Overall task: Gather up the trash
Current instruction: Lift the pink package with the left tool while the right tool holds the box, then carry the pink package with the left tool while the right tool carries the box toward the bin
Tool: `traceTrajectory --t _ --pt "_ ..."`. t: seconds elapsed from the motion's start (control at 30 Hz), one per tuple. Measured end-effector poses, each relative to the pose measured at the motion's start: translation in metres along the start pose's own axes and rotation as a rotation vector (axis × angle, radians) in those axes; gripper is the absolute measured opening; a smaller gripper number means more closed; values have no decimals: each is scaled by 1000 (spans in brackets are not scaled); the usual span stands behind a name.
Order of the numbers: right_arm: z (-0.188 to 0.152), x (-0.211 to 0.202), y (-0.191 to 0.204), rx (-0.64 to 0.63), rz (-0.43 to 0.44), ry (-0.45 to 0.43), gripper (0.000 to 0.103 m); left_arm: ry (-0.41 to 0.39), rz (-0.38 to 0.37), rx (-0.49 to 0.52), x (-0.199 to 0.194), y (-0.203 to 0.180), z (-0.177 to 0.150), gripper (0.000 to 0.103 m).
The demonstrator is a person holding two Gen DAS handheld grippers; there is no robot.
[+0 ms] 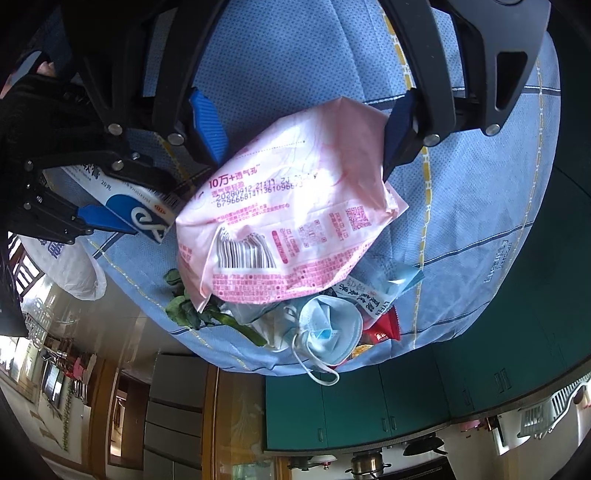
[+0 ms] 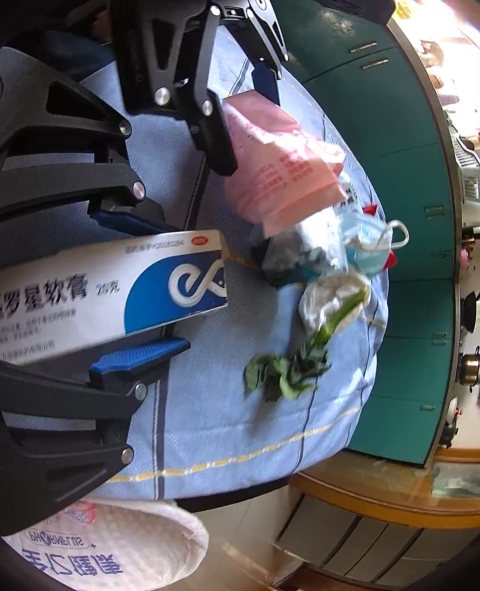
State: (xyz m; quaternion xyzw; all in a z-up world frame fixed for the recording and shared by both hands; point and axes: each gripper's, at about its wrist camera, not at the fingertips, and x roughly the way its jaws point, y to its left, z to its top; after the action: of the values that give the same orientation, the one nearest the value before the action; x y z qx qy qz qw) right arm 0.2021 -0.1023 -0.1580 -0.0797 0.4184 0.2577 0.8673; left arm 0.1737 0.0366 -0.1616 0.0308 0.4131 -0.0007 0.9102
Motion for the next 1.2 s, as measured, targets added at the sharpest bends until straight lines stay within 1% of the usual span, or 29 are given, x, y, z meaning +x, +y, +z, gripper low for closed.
traceTrajectory --t 0.17,0.33,0.43,0.47,0.53,0.57,0.6,0.67,0.7,0.8,0.97,1.07,1.2 --pt "1 -2 -10 37 -6 3 52 -5 -22 -17 -2 2 -2 75" --pt "-1 -2 -6 4 -6 2 54 1 -13 -18 -2 6 -2 75" --pt "0 -1 -4 -12 -7 4 57 1 -13 -36 -3 12 -1 76" --pt "2 -1 -3 -16 -1 5 60 -1 -11 -37 -3 14 -1 76" --pt "4 1 1 -26 8 8 61 0 -13 -39 -4 17 -1 76" --pt "5 0 2 -18 31 14 64 0 -14 -42 -5 19 -2 77" --pt "5 -1 5 -20 46 16 64 -2 -14 -44 -6 21 -4 77" --pt "3 -3 14 -53 17 19 64 -4 -21 -45 -7 24 -4 77" --pt "2 -5 16 -60 22 20 64 -6 -28 -45 -8 26 -4 77" --pt "-1 -10 22 -65 27 20 64 -25 -50 -52 -17 32 -1 77" --pt "-4 -17 25 -53 7 20 64 -73 -76 -48 -39 37 8 78" --pt "-4 -18 31 -67 13 20 64 -100 -83 -39 -49 36 13 78" --pt "-4 -18 30 -64 26 22 64 -125 -101 -33 -57 32 17 79"
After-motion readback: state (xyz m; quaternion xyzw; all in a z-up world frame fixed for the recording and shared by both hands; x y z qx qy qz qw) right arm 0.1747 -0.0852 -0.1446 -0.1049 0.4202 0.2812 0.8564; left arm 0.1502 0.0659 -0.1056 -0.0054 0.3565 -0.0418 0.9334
